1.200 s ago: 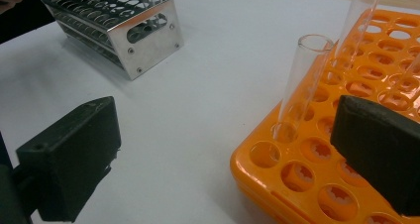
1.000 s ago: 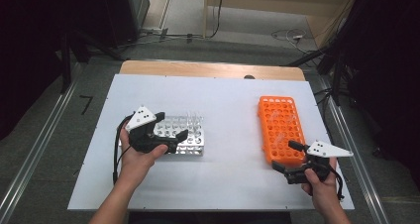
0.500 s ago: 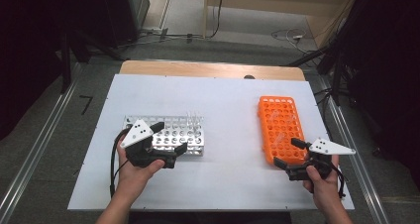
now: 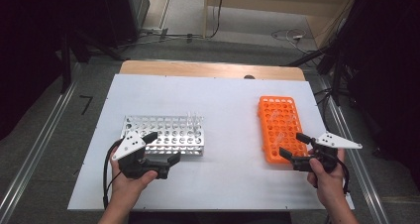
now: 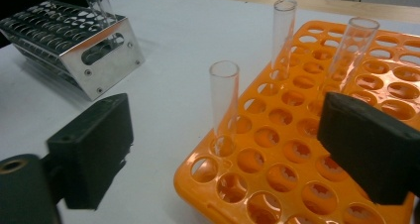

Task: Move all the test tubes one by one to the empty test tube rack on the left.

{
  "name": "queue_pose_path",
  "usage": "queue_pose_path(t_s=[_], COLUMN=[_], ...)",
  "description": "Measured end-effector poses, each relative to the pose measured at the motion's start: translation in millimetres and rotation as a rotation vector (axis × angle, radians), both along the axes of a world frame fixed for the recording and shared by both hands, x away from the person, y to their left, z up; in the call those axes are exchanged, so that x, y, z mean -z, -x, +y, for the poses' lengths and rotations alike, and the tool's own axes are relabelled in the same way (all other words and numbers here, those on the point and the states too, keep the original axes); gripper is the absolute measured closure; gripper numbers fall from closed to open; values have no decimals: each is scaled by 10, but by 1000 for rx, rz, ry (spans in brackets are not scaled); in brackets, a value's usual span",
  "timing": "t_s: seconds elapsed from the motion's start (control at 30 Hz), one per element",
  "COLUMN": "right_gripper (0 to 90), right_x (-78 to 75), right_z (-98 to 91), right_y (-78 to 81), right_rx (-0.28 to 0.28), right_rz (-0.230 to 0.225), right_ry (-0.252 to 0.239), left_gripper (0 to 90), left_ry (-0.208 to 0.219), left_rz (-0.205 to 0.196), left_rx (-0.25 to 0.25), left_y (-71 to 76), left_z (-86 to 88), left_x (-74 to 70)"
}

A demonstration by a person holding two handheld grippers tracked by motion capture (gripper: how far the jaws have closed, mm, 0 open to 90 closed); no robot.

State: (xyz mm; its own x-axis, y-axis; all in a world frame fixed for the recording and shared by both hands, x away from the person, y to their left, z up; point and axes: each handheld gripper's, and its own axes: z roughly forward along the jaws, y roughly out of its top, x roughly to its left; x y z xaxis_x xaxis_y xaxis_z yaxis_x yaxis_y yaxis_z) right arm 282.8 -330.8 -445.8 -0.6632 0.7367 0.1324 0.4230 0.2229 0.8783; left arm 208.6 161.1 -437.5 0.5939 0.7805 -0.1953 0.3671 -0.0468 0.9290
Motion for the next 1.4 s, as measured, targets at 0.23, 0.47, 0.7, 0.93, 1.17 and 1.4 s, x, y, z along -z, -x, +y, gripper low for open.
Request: queue_pose_path(t_s=[0.23,0.47,0.7,0.93,1.17,1.4], right_gripper=[267,447,598,704,728,733], right_x=[55,212,291,314,313,308], right_z=[52,205,273,311,348,351], right_y=[-171,-256,-260,-236,-211,-202], right_rx=[-5,-19,-13,5,33,36], right_rz=[55,91,91,68,47,39], right_ry=[16,41,68,82,111,116], left_gripper=[0,0,0,0,0,0], left_ry=[1,-4,-10,-23,-19,-19], left_rz=[10,17,22,26,23,22], left_rx=[-21,-20,-20,-16,-16,-15], left_y=[52,46,39,36,43,39], left_z=[52,53,48,18,17,12], left_x=[34,67,90,104,99,98])
